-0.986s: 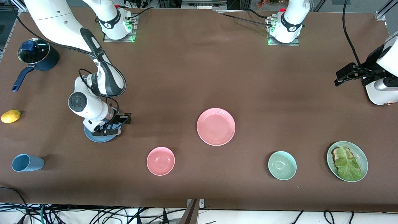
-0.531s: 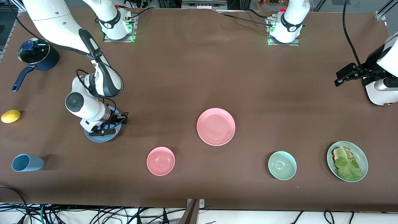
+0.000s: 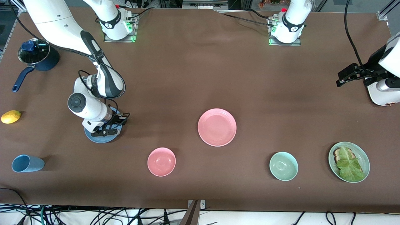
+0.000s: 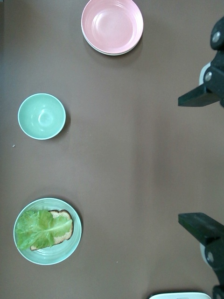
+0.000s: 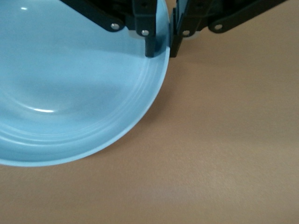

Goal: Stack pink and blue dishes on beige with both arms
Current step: 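Grasp the blue plate rim with the right gripper and lift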

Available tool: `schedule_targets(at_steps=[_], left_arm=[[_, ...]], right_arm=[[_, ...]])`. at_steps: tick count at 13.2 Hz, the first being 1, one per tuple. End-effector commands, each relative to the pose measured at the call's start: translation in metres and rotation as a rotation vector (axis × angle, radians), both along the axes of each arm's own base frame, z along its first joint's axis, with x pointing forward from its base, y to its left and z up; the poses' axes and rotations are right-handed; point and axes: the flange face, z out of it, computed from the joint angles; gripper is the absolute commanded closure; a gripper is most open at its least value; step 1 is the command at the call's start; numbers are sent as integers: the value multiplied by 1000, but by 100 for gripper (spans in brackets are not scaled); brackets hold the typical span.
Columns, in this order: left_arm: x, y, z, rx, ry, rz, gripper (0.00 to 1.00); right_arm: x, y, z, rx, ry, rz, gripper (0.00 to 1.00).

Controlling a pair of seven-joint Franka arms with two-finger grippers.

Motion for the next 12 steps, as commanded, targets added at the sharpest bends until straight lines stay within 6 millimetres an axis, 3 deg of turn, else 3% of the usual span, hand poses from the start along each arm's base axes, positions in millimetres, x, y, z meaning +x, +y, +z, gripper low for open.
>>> schedule_targets(at_steps=[1,4,8,9,12], left_arm=[[2,2,5,-1,3,-14,0],[2,2,5,-1,4,-15,0],[1,1,5,-1,7,-16,0],[1,0,5,-1,7,-19,0],[1,0,5,-1,7,-19,0]], right_arm=[[2,0,1,2,-15,19,100],[6,3,23,3,-31,25,100],[21,14,74,2,16,45,100],[21,24,85,6,17,57,100],[8,82,110,9,8,133,100]])
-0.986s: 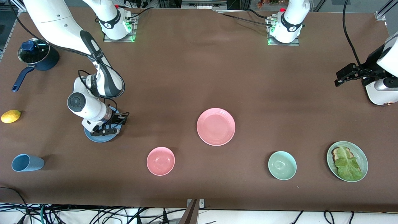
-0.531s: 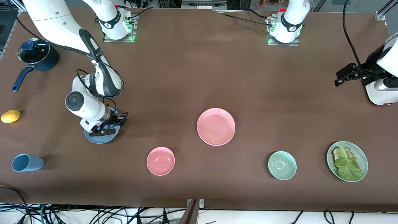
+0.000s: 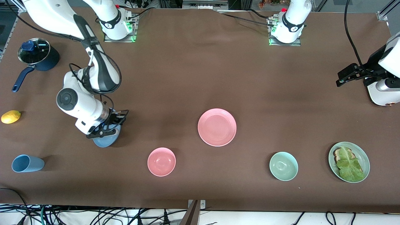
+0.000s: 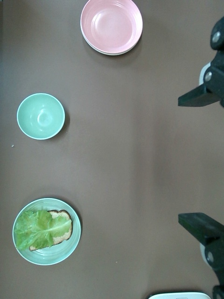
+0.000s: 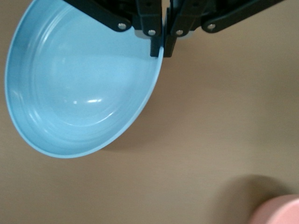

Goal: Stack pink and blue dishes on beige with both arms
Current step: 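Carry the blue plate with the right gripper toward the pink plate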

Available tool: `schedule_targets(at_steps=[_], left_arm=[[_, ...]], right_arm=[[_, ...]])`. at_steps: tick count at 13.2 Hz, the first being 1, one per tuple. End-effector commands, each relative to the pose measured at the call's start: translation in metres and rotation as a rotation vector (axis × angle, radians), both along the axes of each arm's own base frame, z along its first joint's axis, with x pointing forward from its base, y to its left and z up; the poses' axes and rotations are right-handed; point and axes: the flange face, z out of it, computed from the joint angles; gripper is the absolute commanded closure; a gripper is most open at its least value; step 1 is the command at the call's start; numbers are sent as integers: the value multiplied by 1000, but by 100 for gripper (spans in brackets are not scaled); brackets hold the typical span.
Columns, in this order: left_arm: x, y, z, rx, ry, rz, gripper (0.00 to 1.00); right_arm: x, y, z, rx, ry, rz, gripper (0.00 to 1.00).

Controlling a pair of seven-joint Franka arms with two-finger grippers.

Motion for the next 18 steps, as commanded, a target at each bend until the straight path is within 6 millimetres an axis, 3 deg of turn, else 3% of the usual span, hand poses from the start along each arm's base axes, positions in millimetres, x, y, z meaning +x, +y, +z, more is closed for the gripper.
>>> schedule_targets(at_steps=[1,4,8,13,18], left_arm=[[2,1,5,-1,4,-17,0],[2,1,5,-1,4,-18,0],[2,1,5,-1,4,-17,0],[2,1,5,-1,4,-17,0],[2,1,5,-1,4,-17,0]], right_arm=[[-10,42,27,-2,6,58,100],[-19,100,57,-4,3,82,100],[-53,194,71,-27,-18,16,100],[-109,343,48,-105,-49,-44,100],[-140,444,17,-48,-136,-135,100]])
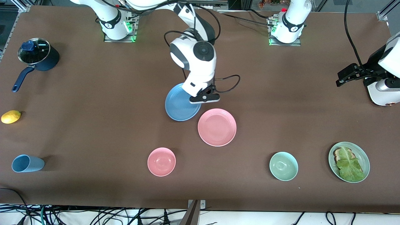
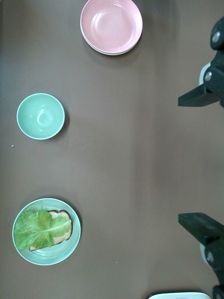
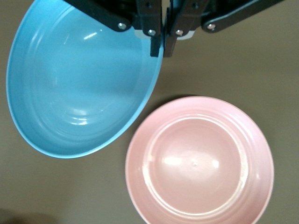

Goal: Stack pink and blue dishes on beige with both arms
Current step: 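Carry the blue plate with the right gripper toward the pink plate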

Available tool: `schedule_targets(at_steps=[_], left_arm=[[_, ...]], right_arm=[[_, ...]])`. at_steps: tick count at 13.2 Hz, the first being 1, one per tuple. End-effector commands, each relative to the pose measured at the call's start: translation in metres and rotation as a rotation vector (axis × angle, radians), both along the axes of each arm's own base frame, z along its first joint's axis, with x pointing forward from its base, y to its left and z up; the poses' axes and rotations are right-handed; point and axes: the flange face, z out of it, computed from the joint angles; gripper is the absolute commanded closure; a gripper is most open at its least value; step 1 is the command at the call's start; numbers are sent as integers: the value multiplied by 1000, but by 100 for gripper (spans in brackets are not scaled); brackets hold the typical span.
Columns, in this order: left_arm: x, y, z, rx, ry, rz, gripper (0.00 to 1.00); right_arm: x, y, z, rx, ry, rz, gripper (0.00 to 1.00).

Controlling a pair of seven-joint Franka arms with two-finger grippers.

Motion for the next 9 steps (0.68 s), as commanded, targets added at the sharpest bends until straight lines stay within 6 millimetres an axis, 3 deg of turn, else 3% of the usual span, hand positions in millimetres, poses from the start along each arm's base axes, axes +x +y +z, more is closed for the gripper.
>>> schedule_targets(at_steps=[1,6,9], left_arm=[[2,1,6,-1,3,-18,0],[2,1,6,-1,3,-16,0],[2,1,6,-1,3,-18,0]], right_arm=[[-7,53,-14,45,-53,-22,100],[-36,93,-22,115,-114,60,100],[-27,88,-15,115,-129,130,100]])
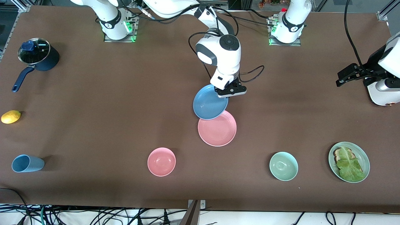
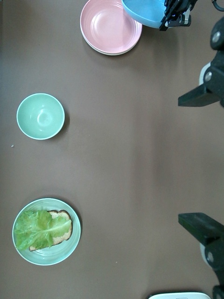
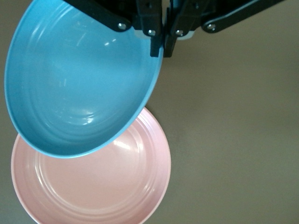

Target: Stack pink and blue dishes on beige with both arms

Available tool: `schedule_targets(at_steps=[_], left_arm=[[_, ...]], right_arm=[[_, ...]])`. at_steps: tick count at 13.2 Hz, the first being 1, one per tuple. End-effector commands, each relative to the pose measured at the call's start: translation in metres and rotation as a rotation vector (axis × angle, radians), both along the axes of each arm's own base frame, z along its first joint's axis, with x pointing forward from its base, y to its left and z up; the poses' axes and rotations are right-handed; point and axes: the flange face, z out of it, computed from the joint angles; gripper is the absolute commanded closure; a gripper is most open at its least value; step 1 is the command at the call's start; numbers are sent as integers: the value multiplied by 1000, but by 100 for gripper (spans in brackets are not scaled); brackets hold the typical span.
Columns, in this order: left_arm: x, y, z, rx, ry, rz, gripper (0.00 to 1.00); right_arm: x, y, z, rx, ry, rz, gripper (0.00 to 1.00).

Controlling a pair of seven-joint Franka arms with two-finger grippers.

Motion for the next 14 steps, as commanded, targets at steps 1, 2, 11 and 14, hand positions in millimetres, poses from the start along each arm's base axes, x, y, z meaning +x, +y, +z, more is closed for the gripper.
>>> schedule_targets(at_steps=[1,2,11,14], left_arm=[[2,1,6,-1,3,-18,0],[2,1,6,-1,3,-18,0],[2,1,6,-1,3,-16,0],[2,1,6,-1,3,-18,0]], right_arm=[[24,-13,15,-7,-12,41,100],[34,-23,21,-11,1,43,100],[68,-85,42,-15,61,112,100],[76,-125,43,-27,111,104,100]])
